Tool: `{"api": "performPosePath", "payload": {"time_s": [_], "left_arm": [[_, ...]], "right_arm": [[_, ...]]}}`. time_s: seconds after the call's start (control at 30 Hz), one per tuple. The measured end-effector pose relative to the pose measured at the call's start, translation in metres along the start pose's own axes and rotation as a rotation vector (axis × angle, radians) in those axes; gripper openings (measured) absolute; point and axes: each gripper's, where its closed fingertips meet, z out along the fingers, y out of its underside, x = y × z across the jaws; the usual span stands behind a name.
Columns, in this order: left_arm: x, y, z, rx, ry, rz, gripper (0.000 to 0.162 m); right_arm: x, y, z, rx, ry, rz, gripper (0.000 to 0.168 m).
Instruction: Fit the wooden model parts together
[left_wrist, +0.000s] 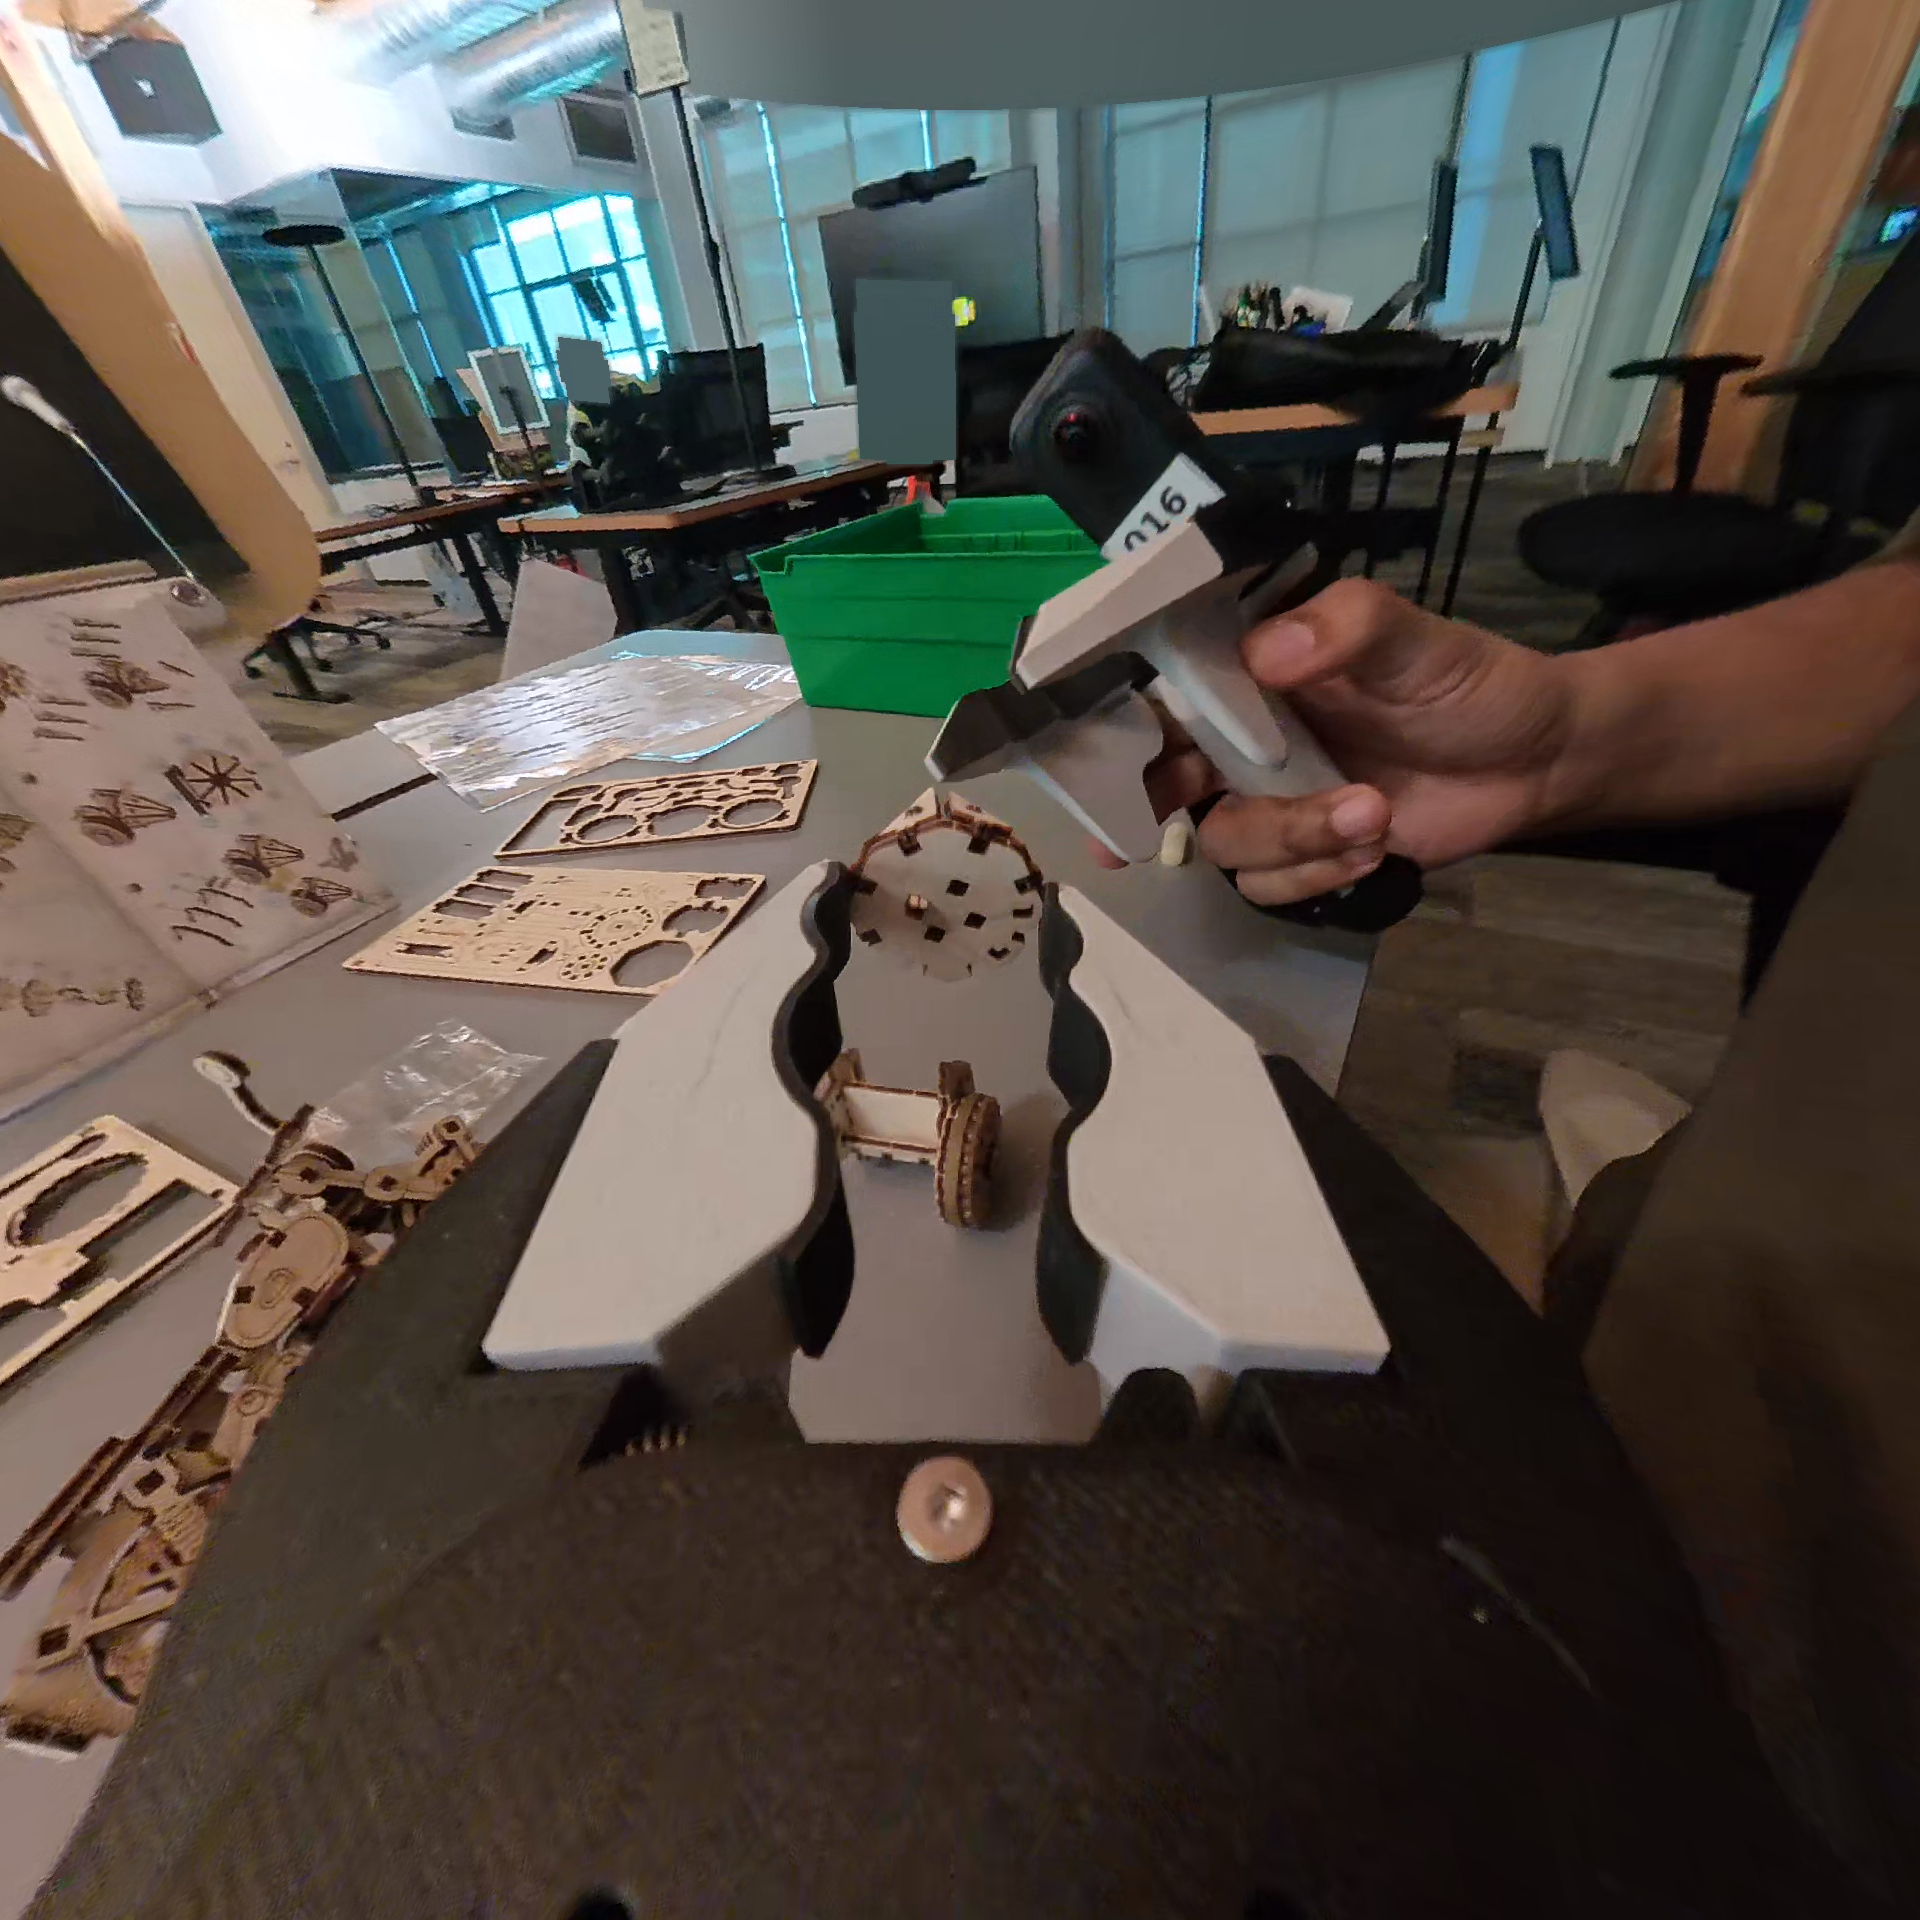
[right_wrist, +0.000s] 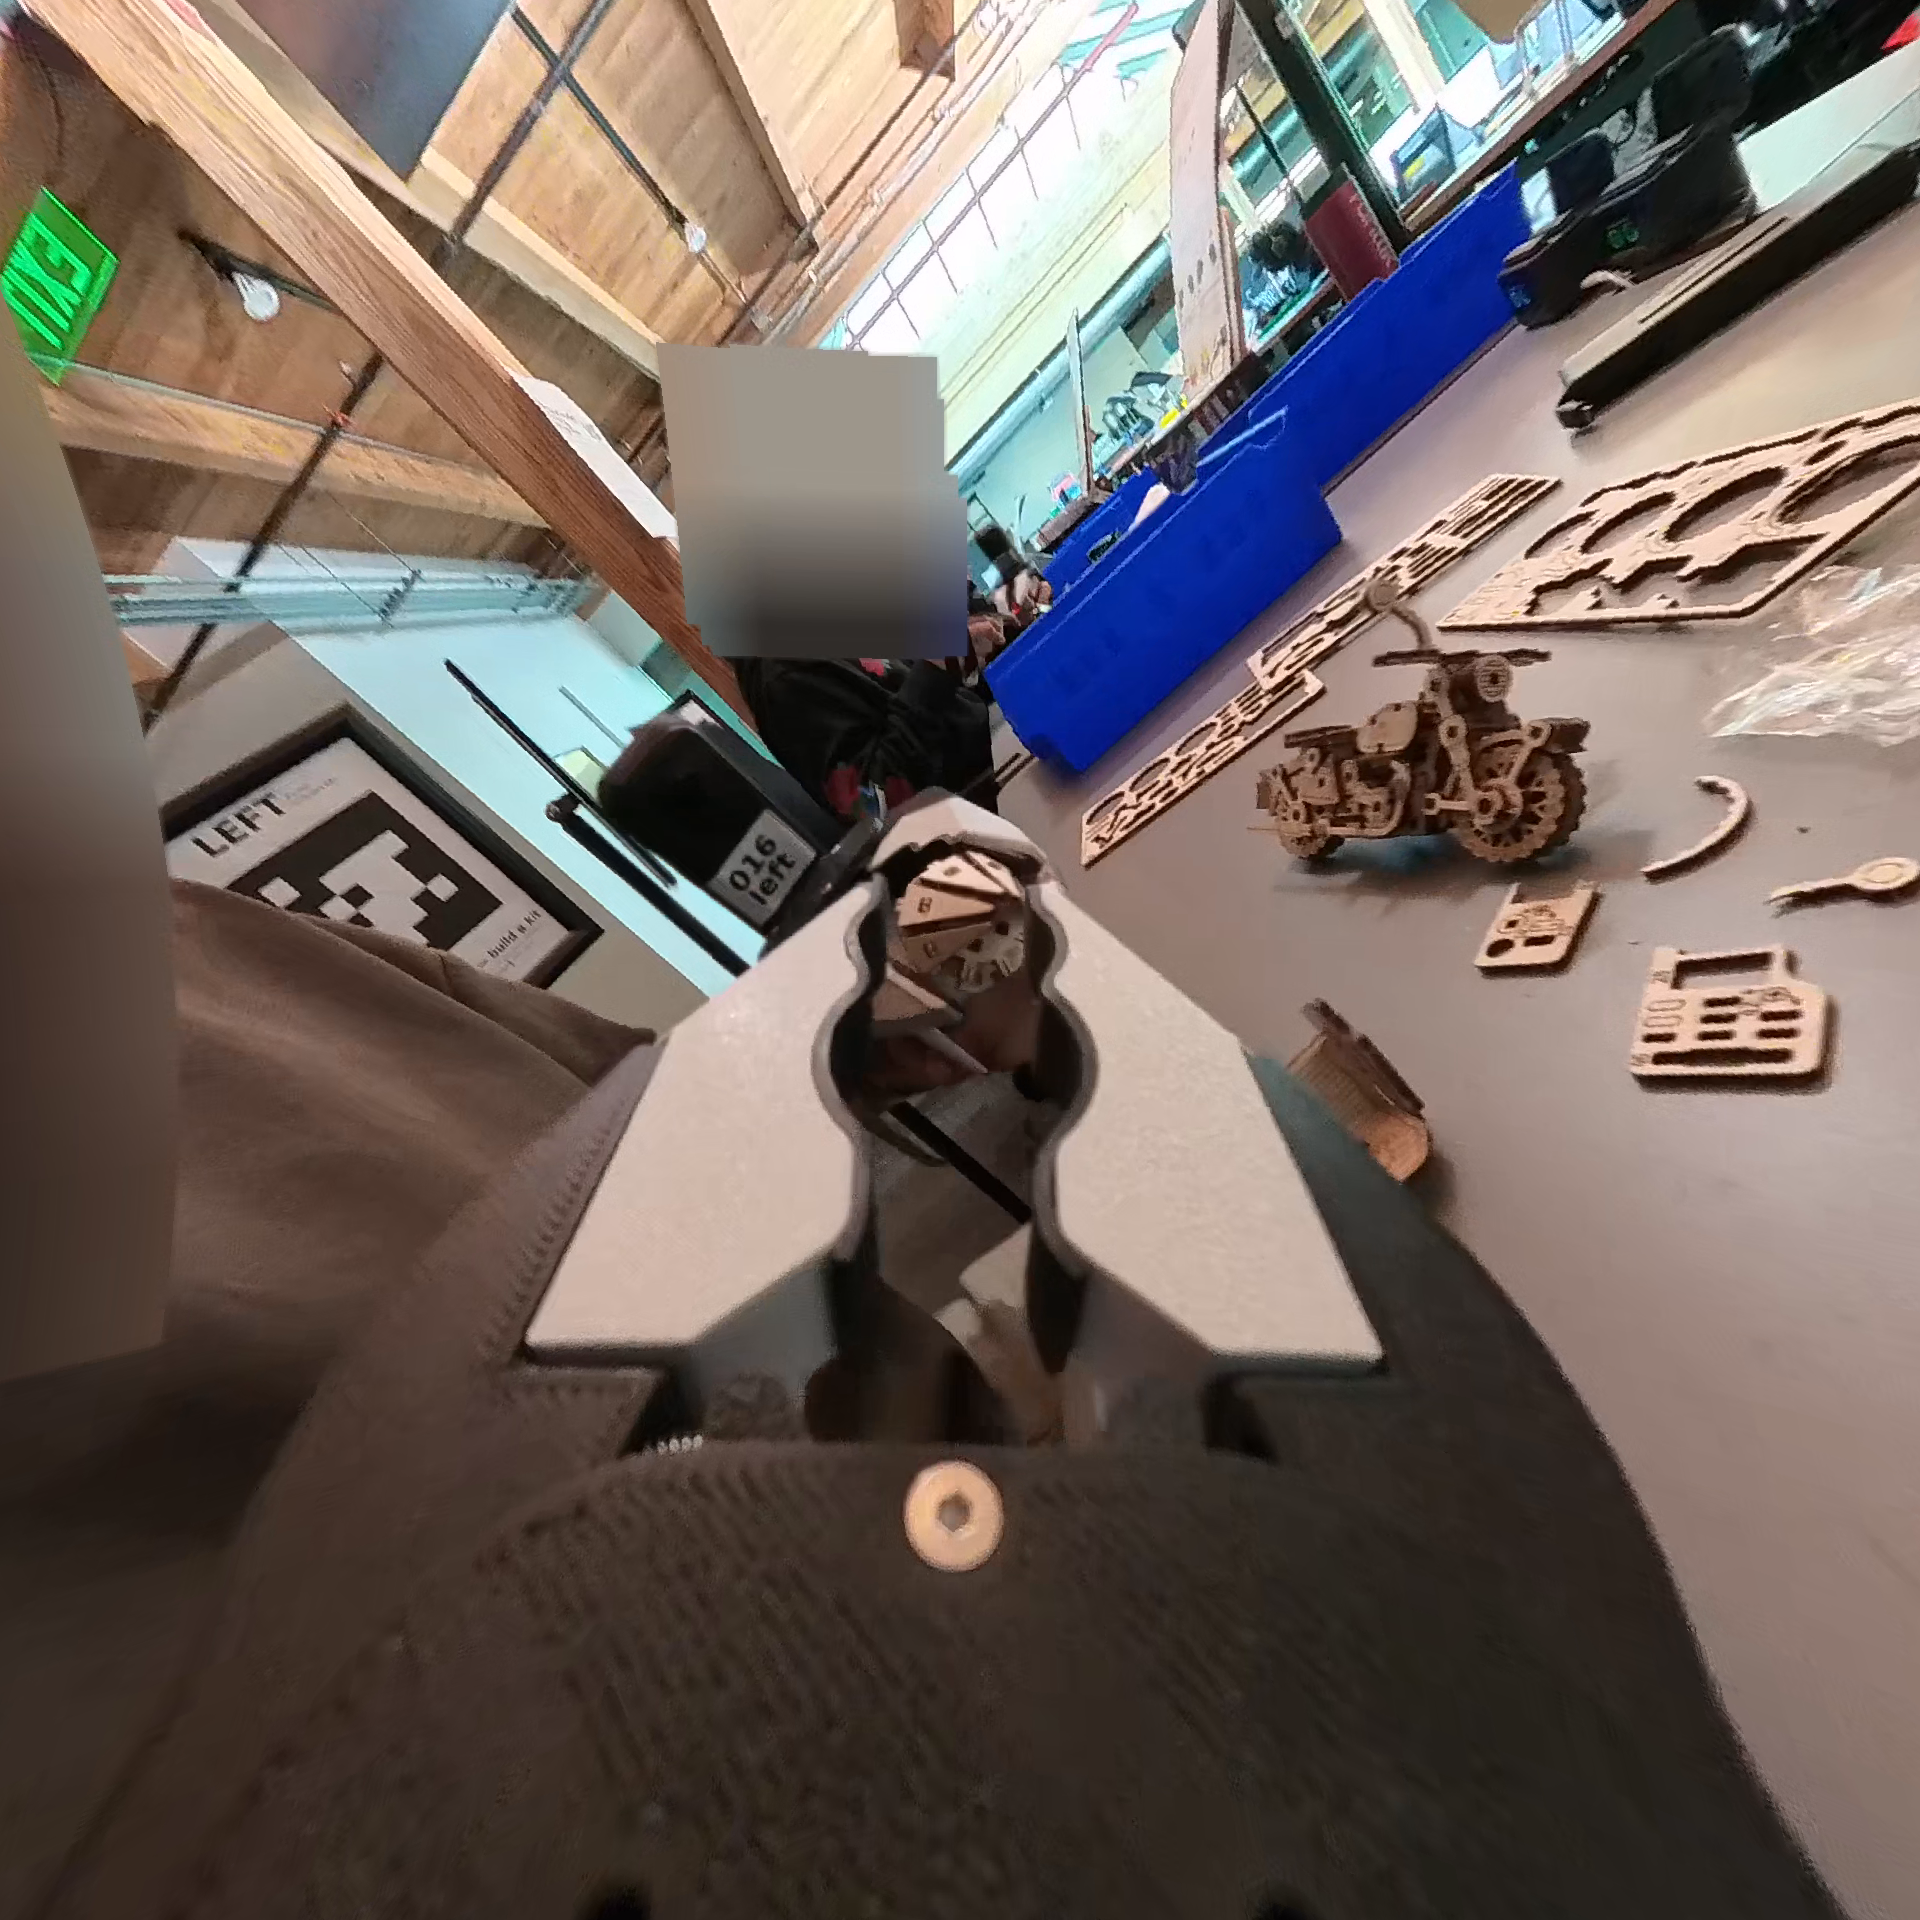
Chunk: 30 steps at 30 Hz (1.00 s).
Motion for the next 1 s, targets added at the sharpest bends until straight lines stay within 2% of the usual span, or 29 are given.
{"api": "performPosePath", "payload": {"time_s": [0.13,0.5,0.77,1.0], "left_arm": [[0.002,0.002,0.0,-0.006,0.005,0.026,0.034],[0.008,0.005,0.001,-0.016,0.036,0.037,0.034],[0.008,0.005,0.002,-0.019,0.041,0.028,0.034],[0.01,0.006,0.002,-0.026,0.044,0.039,0.034]], "right_arm": [[0.002,0.007,0.002,-0.046,0.021,-0.034,0.019],[0.002,0.015,0.002,-0.073,-0.074,0.154,0.012],[0.002,0.015,0.001,-0.086,-0.054,0.099,0.008],[0.002,0.018,0.003,-0.132,0.008,-0.031,0.008]]}}
